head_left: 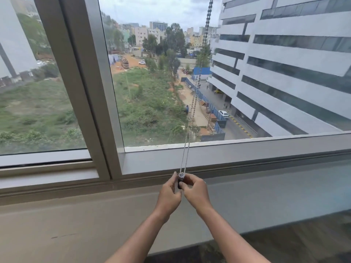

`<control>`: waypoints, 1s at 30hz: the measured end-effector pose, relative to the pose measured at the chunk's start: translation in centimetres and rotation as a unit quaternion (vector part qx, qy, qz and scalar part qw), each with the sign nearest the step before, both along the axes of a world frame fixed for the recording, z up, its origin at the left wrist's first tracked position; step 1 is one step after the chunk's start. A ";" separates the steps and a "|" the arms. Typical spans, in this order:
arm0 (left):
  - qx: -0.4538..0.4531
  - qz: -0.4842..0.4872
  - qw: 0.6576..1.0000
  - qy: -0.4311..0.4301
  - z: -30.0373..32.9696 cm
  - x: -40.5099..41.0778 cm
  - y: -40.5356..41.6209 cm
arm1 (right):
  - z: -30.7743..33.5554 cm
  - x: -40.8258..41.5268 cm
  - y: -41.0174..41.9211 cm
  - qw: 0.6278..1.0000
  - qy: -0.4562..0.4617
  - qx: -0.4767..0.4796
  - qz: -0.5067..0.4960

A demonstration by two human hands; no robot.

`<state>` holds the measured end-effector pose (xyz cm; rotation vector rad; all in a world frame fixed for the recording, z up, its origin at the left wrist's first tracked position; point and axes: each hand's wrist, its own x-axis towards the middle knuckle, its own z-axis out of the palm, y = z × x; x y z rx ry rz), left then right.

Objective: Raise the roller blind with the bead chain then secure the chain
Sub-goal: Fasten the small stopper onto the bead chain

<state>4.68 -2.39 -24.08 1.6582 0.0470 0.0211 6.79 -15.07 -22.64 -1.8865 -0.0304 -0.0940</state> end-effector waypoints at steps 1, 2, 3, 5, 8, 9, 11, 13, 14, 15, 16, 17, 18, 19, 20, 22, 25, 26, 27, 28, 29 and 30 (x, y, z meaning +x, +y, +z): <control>0.003 0.002 1.000 0.005 0.1 0.2 -0.2 | -0.1 0.3 -0.1 1.000 -0.003 -0.001 0.000; 0.006 0.005 1.000 0.008 0.1 0.4 -0.4 | -0.1 0.6 -0.3 1.000 -0.004 -0.003 0.003; 0.009 0.007 1.000 0.010 0.1 0.6 -0.8 | -0.1 1.0 -0.5 1.000 -0.005 -0.005 0.007; 0.018 0.004 1.000 0.016 0.0 0.9 -1.4 | -0.3 1.6 -0.9 1.000 -0.003 -0.002 0.013; 0.036 0.003 0.999 0.026 -0.1 1.4 -2.2 | -0.7 2.3 -1.5 1.000 -0.003 0.000 0.017; 0.039 0.009 0.999 0.031 0.0 1.5 -2.5 | -0.8 2.5 -1.8 1.000 -0.003 0.003 0.020; 0.042 0.021 0.998 0.035 0.2 1.4 -2.9 | -1.0 2.8 -2.4 1.000 -0.002 0.004 0.025; 0.045 0.025 0.998 0.030 0.2 1.3 -3.4 | -1.1 3.1 -3.0 1.000 -0.005 0.003 0.029; 0.046 0.026 0.998 0.029 0.4 1.3 -3.8 | -1.1 3.2 -3.3 1.000 -0.008 0.002 0.030; 0.047 0.027 0.998 0.030 0.4 1.3 -4.1 | -1.1 3.4 -3.6 0.999 -0.011 0.000 0.032; 0.047 0.027 0.998 0.031 0.5 1.3 -4.3 | -1.1 3.5 -3.8 0.999 -0.013 -0.005 0.033; 0.047 0.027 0.998 0.032 0.5 1.4 -4.7 | -1.2 3.6 -4.1 0.999 -0.014 -0.011 0.034; 0.047 0.027 0.998 0.034 0.6 1.4 -5.1 | -1.2 3.7 -4.5 0.999 -0.013 -0.015 0.036; 0.049 0.028 0.998 0.033 0.7 1.4 -5.5 | -1.3 3.8 -4.8 0.999 -0.011 -0.017 0.038; 0.054 0.028 0.998 0.031 0.8 1.4 -5.9 | -1.4 3.9 -5.1 0.999 -0.010 -0.018 0.041; 0.063 0.027 0.997 0.026 1.1 1.3 -6.5 | -1.4 4.0 -5.7 0.999 -0.011 -0.022 0.046; 0.073 0.031 0.997 0.024 1.2 1.0 -7.4 | -1.5 4.0 -6.5 0.998 -0.014 -0.024 0.053; 0.073 0.032 0.996 0.026 1.3 0.8 -7.6 | -1.5 3.9 -6.6 0.998 -0.016 -0.025 0.053; 0.073 0.035 0.996 0.027 1.3 0.8 -7.9 | -1.6 3.9 -6.9 0.998 -0.017 -0.025 0.055; 0.076 0.037 0.996 0.031 1.4 0.6 -8.1 | -1.6 3.9 -7.1 0.998 -0.017 -0.025 0.055; 0.080 0.041 0.995 0.034 1.4 0.5 -8.3 | -1.7 3.9 -7.3 0.998 -0.018 -0.021 0.056; 0.083 0.042 0.995 0.040 1.5 0.2 -8.6 | -1.7 3.8 -7.5 0.998 -0.012 -0.021 0.058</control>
